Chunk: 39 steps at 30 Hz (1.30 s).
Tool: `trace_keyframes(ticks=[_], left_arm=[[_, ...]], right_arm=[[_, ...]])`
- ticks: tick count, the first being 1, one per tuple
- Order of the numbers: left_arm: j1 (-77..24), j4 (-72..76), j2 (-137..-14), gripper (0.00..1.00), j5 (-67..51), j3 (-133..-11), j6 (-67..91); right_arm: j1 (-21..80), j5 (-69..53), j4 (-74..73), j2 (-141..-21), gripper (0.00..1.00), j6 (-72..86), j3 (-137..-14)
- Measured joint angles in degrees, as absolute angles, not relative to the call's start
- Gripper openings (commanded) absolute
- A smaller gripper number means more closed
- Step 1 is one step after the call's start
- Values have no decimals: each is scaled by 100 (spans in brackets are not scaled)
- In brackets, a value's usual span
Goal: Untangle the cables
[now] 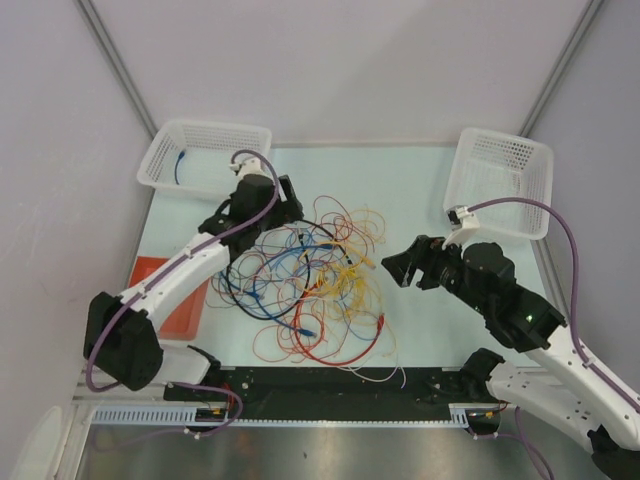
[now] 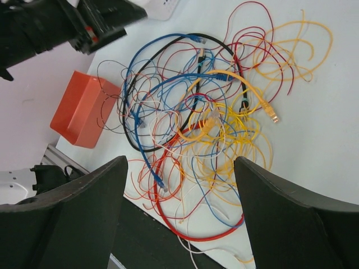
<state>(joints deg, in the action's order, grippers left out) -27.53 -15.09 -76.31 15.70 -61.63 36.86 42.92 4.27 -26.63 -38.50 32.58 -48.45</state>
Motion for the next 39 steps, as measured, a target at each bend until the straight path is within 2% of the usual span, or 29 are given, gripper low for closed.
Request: trace_keyframes(ticks=[8,18,21,22,24,25,27,28,30,31,32,39], left_arm=[[-3238,-2545,-8860,100,1540,-6204,3092],[-3306,-2880,-10182,100,1774,-6477,2788],[-3256,-2867,-10471,87,1776,-6600,2766],[-3232,-2847,-10510,76,1763,-6659,2746],[-3186,-2751,-10569,63,1765,-6731,2724],[-3168,-2720,-10582,48,1754,-6737,2711],[-3148,-2681,-10613,33,1702,-6737,2698],[-3142,-2659,-10628,22,1636,-6740,2663],[-3148,-2596,-10643,12,1525,-6740,2639],[-3164,-2578,-10645,3,1470,-6740,2624],[-3181,-2565,-10645,0,1433,-6740,2596],[-3518,-2488,-10530,0,1221,-6740,2685]], right_arm=[[4412,666,-2961,-3498,81,3452,-4615],[4464,779,-3079,-3415,80,3557,-4543],[4480,819,-3105,-3413,80,3557,-4543],[4480,825,-3109,-3413,80,3557,-4543],[4484,845,-3109,-3413,80,3557,-4543],[4484,860,-3109,-3413,80,3557,-4543],[4484,873,-3109,-3417,80,3557,-4543],[4484,878,-3109,-3424,80,3555,-4543],[4484,878,-3109,-3433,80,3557,-4543],[4484,878,-3109,-3435,80,3555,-4543],[4486,878,-3109,-3435,80,3557,-4543],[4495,875,-3107,-3391,79,3592,-4543]])
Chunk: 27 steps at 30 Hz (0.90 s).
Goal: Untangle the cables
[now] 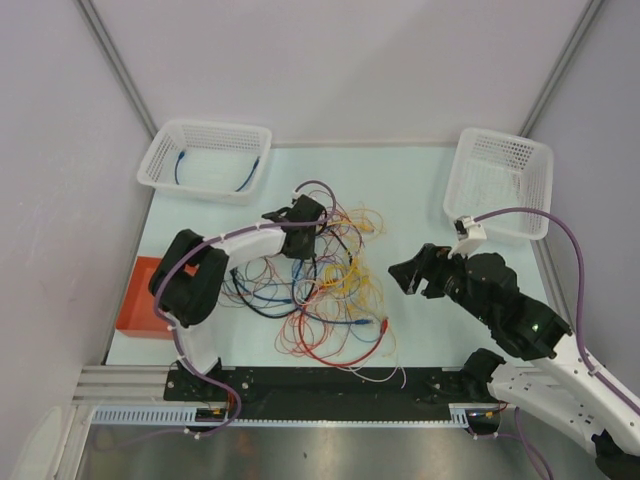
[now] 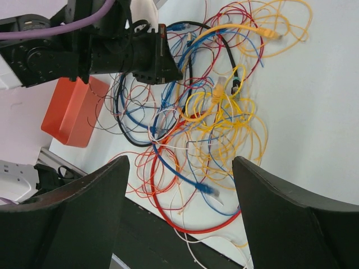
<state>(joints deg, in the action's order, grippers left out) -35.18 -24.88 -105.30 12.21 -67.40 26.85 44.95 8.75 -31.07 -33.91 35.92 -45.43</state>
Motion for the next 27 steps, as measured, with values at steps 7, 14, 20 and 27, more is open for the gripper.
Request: trace_keyframes(ticks=[7,14,20,27], left_arm=[[-3889,-2641,-9616,0,1020,-7166,2770],[-4322,-2786,-9148,0,978,-8656,2797],[-4525,-2976,-9135,0,864,-9255,2799],[-4523,-3308,-9072,0,532,-9161,2877]], right_arm=[[4506,875,-3085,-3242,79,3601,-4543],[4517,906,-2989,-3120,79,3450,-4657],[4521,947,-2851,-3006,78,3234,-4906],[4521,773,-2571,-3240,73,3076,-4960]])
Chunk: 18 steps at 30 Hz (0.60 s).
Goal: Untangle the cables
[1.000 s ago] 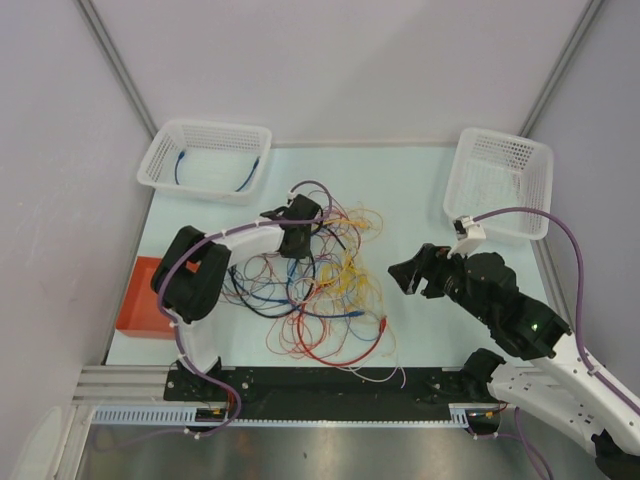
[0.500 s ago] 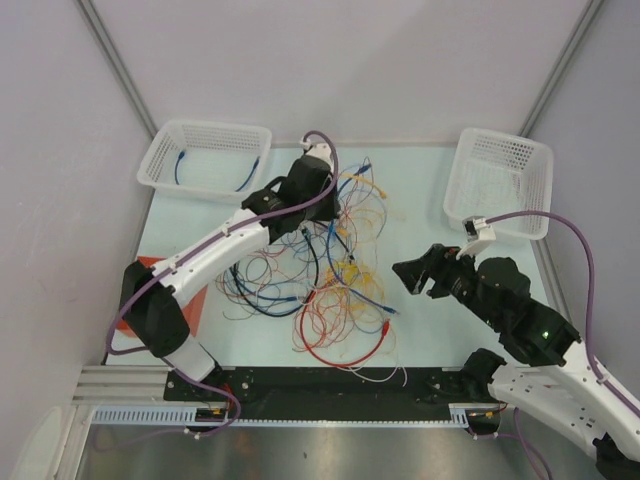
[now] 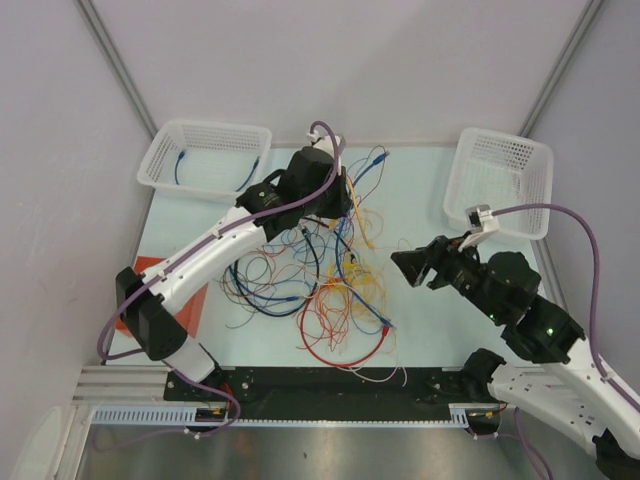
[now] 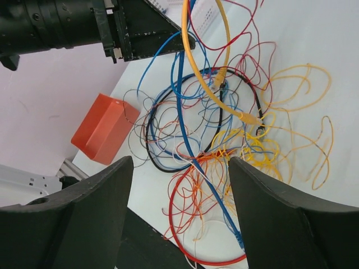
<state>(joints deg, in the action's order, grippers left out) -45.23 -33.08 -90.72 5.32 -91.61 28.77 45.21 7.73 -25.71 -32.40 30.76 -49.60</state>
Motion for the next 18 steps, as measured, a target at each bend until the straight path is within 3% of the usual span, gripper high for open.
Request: trace_keyframes(ticks=[9,18], left_arm=[[-4525,-3304,-8562,0,-130,-9113,3269],[-4525,-3133,-8324,0,-607,-8770,3568]], right_arm=[[4661,429,-1890,-4403,73,2882,-4965],[4692,526,-1028,-4606,74,2447,-4965]])
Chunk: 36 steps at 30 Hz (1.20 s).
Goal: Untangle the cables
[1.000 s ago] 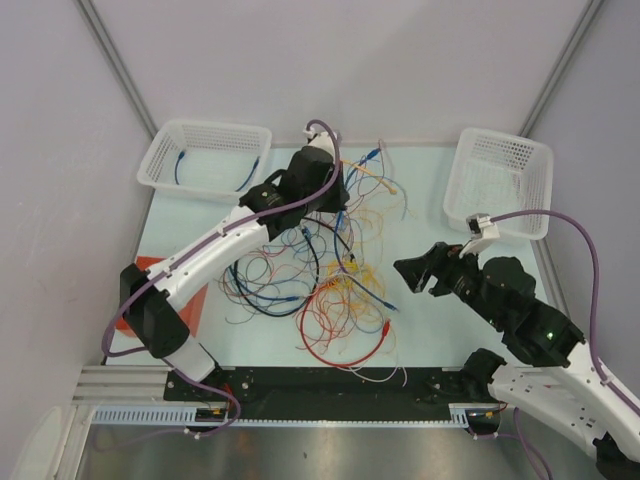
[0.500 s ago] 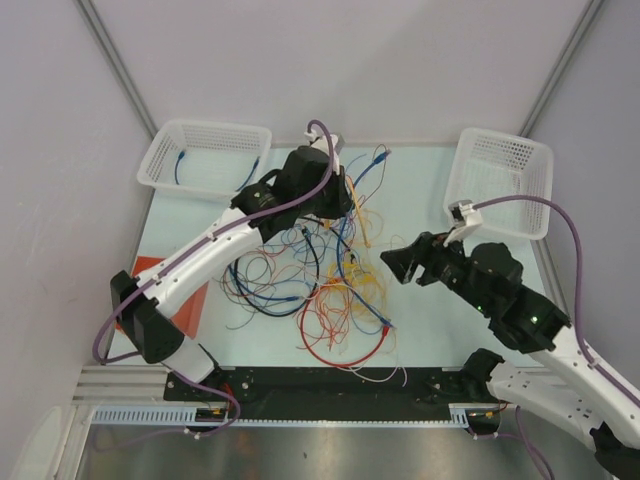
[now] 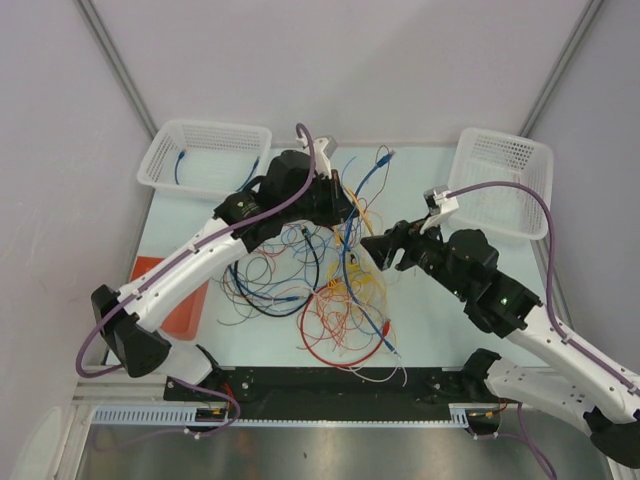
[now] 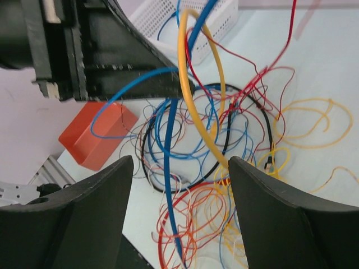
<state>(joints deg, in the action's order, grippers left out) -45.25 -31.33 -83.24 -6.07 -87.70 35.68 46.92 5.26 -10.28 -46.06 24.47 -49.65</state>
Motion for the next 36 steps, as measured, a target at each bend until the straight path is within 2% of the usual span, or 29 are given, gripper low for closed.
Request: trace_keyframes(ticks=[7,9,10,11,12,13,15,16,28,36], left_arm=[[-4525,-3124,-8246,0,-690,-8506,3610],[-4525,-3107,-8202,0,-711,-8455,3612],[-4525,-3100,-8176,0,-725,-8429,3612],[-4525,-3100,-8145,0,-742,-8403,3612],[-4525,-3098,-8125,0,-764,-8388,3610],[-4525,-3098,-8110,0,-773,-8379,3607],[-4525,-3103,-8073,0,-764,-8350,3599],[-4525,-3107,-8064,0,-738,-8337,3594],[-4471,-3559,-7929,0,21,-7828,3135],[-4357,-3688,-7846,0,165,-7540,3122]], right_arm=[[4674,548,-454,-5059,73,2123,-4965],[4668,508,-395,-5280,67,2091,-4965],[4659,499,-388,-5360,60,2086,-4965],[4633,469,-357,-5481,40,2091,-4965],[4619,438,-309,-5572,30,2082,-4965],[4584,388,-261,-5647,14,2071,-4965],[4486,342,-169,-5721,3,2110,-4965],[4416,314,-126,-5725,0,2134,-4965],[3094,744,-388,-4541,0,2265,-4965],[2838,462,-993,-4984,0,2451,-4963]])
